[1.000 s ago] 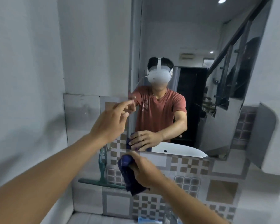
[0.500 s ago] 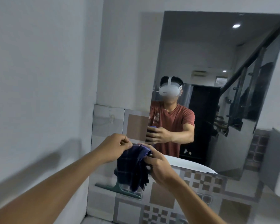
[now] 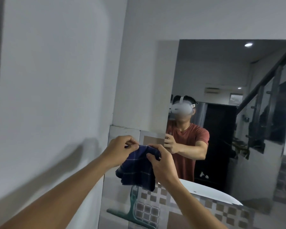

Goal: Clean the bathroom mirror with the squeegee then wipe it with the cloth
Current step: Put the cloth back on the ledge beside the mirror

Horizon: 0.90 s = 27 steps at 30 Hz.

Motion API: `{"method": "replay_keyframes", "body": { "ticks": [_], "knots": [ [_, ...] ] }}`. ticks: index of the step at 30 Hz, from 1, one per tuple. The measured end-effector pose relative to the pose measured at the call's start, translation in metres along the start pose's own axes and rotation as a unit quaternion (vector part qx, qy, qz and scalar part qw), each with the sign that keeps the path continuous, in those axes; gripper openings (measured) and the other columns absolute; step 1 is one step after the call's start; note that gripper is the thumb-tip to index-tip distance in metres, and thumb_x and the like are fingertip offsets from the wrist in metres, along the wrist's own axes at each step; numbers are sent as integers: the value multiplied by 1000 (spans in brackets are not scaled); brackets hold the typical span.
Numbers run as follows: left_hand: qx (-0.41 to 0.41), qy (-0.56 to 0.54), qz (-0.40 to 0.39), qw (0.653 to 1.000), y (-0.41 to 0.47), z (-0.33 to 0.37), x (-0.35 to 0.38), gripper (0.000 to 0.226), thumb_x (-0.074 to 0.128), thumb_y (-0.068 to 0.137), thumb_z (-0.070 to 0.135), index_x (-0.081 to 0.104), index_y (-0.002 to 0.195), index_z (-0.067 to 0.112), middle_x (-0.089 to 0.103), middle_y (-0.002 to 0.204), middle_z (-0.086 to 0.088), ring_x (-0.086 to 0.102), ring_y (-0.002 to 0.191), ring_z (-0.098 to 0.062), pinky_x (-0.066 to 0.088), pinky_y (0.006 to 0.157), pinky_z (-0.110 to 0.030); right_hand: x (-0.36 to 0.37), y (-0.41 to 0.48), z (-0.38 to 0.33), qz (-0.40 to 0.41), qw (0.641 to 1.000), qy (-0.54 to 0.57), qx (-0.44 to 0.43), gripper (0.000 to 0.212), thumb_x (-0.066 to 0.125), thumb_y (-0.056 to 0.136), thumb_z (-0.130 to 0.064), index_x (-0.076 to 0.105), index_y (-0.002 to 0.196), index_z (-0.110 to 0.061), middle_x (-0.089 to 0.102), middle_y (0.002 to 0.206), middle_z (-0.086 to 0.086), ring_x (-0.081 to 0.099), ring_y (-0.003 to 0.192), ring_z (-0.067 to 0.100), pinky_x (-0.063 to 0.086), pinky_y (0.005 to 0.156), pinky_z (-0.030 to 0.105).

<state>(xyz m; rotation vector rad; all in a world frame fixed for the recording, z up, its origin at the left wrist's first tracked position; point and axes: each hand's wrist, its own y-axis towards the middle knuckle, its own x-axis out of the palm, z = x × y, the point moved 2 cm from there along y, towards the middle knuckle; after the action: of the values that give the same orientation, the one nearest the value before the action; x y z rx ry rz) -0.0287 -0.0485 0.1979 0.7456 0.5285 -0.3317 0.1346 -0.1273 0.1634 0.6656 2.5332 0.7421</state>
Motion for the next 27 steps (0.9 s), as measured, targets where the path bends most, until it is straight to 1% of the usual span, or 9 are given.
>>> {"method": "replay_keyframes", "body": {
  "ticks": [3, 8, 12, 15, 17, 21, 23, 25, 27],
  "knots": [
    [-27, -29, -39, 998, 5, -9, -8, 35, 77, 84, 10, 66, 114, 25, 69, 108, 10, 65, 100, -10, 55, 83, -28, 5, 18, -8, 13, 1000, -5, -13, 29, 61, 97, -6, 63, 100, -35, 72, 94, -13, 67, 88, -1, 58, 82, 28],
    [-30, -43, 74, 996, 31, -16, -37, 31, 73, 82, 0, 58, 95, 24, 65, 102, 4, 67, 85, -18, 53, 62, -22, 16, 50, -21, 4, 998, -56, -38, 21, 59, 100, -14, 49, 110, -29, 65, 91, -11, 65, 82, 7, 58, 71, 26],
    [25, 19, 165, 986, 64, -11, -50, 26, 67, 87, -1, 71, 83, 25, 68, 95, 9, 66, 84, -12, 52, 72, -20, 32, 83, -33, 14, 985, -135, -105, 19, 52, 102, -17, 46, 107, -34, 61, 106, -1, 62, 88, 13, 59, 75, 37],
    [48, 105, 191, 975, 86, -15, -52, 25, 61, 92, 0, 78, 95, 18, 65, 100, 7, 61, 90, -12, 44, 76, -14, 44, 107, -37, 13, 959, -241, -151, 15, 47, 105, -19, 49, 117, -28, 52, 120, -2, 63, 89, 21, 60, 77, 43],
    [44, 161, 168, 972, 94, -22, -51, 26, 57, 94, 3, 78, 97, 18, 68, 107, 2, 62, 89, -14, 47, 73, -19, 51, 118, -34, 5, 932, -322, -164, 14, 46, 105, -22, 51, 118, -24, 48, 123, 0, 65, 85, 26, 61, 73, 43],
    [16, 243, 105, 964, 90, -38, -45, 32, 52, 98, 8, 77, 107, 25, 70, 108, 5, 52, 71, -6, 33, 51, -10, 64, 124, -21, -42, 882, -440, -163, 18, 46, 105, -17, 52, 122, -18, 42, 125, 4, 66, 75, 27, 61, 67, 38],
    [5, 231, 83, 969, 92, -45, -43, 33, 52, 98, 8, 77, 108, 27, 73, 105, 4, 57, 73, -6, 36, 53, -10, 66, 124, -17, -64, 870, -461, -161, 21, 45, 105, -13, 53, 124, -15, 40, 126, 6, 65, 75, 28, 59, 68, 35],
    [-4, 217, 63, 974, 94, -47, -42, 33, 53, 97, 6, 76, 108, 26, 74, 105, 2, 61, 76, -8, 45, 61, -13, 66, 125, -16, -72, 874, -455, -155, 22, 45, 103, -10, 54, 123, -13, 41, 124, 7, 65, 74, 27, 60, 69, 35],
    [-14, 213, 40, 976, 96, -47, -42, 34, 52, 97, 3, 73, 115, 23, 71, 112, 1, 58, 78, -8, 45, 63, -13, 66, 128, -16, -85, 883, -440, -138, 22, 46, 102, -9, 56, 121, -13, 42, 122, 6, 64, 76, 26, 61, 73, 38]
  ]
}}
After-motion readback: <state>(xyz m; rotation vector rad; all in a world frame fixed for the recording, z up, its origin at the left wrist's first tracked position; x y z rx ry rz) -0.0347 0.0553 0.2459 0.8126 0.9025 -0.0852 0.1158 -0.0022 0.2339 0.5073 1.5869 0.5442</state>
